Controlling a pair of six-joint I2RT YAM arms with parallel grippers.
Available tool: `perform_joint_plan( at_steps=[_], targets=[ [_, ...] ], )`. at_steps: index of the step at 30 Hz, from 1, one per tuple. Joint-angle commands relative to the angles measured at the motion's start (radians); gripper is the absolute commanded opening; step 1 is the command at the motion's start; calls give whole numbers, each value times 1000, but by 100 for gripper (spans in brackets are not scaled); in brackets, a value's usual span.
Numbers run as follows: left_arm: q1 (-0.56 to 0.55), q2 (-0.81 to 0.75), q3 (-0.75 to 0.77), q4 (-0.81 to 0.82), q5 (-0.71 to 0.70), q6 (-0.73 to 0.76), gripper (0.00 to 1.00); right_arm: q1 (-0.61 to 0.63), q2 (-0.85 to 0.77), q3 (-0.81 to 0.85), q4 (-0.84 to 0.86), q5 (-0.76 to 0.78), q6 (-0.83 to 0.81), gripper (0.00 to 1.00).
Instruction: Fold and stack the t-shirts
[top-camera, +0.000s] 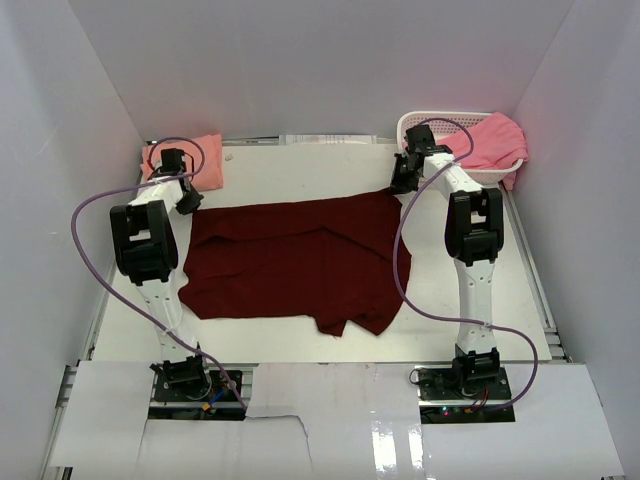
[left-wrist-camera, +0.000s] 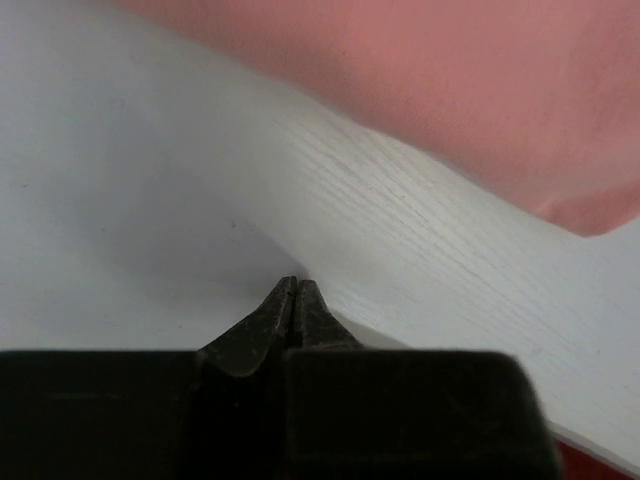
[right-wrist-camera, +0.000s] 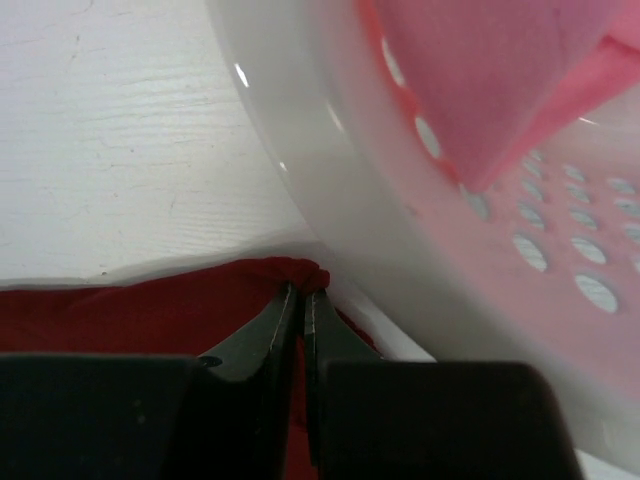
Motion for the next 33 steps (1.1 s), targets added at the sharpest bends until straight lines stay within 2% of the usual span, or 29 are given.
perform_joint_plan(
  at_steps=[1,6,7,12,15,20,24,29,33],
  targets=[
    [6,-24,29,5,-29,-33,17,-21,39,38,9,-13,-11,8],
    [7,-77,40,4,-62,-38,55,-19,24,40,35,-29,-9,8],
    [6,-106,40,4,-67,-39,59,-19,22,46,35,-33,-9,10],
    [7,-254,-20,21,-121,-44,61,-19,10,45,43,-40,-8,8],
    [6,-344,-74,57,-90,-7,61,-19,-2,40,43,-55,-12,24],
    [6,-380,-131,67,-20,2,61,-15,-60,-12,49,-71,-14,34],
    [6,-351,-151,64,42,7,61,16,-145,-86,66,-62,-26,50],
    [-4,-331,-155,93,109,5,61,77,-171,-84,85,-123,-64,47],
    [-24,-295,-125,94,167,19,60,123,-96,40,3,-148,-77,46]
  ],
)
